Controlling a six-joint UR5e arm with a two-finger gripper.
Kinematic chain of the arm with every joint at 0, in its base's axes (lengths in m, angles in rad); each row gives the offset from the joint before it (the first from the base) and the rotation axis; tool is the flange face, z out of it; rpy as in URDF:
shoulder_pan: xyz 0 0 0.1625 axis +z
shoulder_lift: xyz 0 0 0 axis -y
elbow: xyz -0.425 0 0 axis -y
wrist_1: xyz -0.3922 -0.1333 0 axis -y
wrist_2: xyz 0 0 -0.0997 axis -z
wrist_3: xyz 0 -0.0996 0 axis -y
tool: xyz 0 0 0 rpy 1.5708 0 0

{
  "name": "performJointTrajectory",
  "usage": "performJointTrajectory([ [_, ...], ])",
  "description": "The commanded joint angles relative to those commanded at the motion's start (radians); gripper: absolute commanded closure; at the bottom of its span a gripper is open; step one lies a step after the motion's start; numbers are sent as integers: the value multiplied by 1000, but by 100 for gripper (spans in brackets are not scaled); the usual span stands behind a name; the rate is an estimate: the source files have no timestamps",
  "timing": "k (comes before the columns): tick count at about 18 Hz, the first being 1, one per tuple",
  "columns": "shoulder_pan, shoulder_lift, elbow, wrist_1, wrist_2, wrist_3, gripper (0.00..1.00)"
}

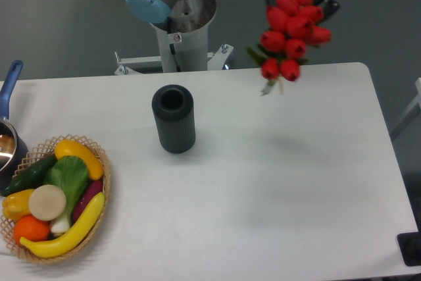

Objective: Pick up the flowers from the vase
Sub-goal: 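Carry the tulips away from the vase and hold them aloft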

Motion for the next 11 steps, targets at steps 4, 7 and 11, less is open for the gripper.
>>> performJointTrajectory([
  [4, 2, -84, 64, -2, 166, 53, 81],
  [7, -7, -138, 113, -3, 298, 48, 81],
  [11, -14, -189, 160, -6, 387, 37, 82],
])
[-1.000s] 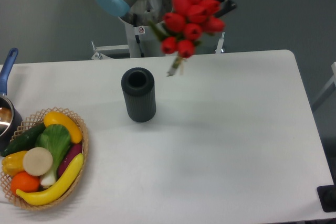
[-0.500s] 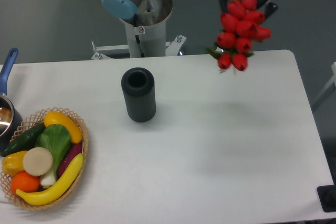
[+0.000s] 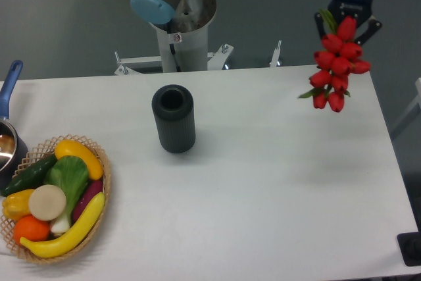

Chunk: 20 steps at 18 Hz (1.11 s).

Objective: Pick up the flowers from the vase
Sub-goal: 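Carry the tulips away from the vase and hold them aloft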

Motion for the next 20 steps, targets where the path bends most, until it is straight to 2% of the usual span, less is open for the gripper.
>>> performJointTrajectory([
  [4, -52, -28, 52, 5, 63, -9, 82],
  [8, -176, -116, 161, 11, 248, -57, 82],
  [10, -233, -146, 195, 21, 331, -69, 81],
  [16, -319, -206, 239, 21, 449, -110, 82],
  [20, -330, -224, 238, 28, 453, -107, 82],
])
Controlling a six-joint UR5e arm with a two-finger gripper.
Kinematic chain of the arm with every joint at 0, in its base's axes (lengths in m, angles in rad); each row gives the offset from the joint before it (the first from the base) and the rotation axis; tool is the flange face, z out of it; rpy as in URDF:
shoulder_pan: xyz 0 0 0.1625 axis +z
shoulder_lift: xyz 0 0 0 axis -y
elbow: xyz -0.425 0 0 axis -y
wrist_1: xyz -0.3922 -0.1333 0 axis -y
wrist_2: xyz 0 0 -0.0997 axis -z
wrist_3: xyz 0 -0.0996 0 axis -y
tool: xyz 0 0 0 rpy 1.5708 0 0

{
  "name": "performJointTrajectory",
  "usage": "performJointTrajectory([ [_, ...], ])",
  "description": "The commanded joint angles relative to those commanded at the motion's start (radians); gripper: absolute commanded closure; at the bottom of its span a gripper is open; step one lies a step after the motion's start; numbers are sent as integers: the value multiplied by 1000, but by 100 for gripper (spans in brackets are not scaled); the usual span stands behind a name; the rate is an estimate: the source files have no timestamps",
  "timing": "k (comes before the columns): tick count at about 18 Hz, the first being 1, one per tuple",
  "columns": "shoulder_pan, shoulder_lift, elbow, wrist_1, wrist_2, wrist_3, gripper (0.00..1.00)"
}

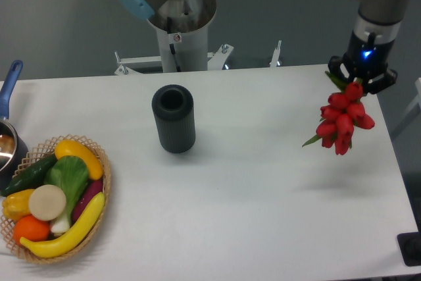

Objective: Pick up the flowers from the vase
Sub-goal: 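Carry the tulips away from the vase and hold them aloft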

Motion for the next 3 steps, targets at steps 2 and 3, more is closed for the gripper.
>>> performJointTrajectory([
  [2, -5, -6, -9, 18, 0, 0, 82],
  [3, -14, -14, -12, 32, 2, -2, 82],
])
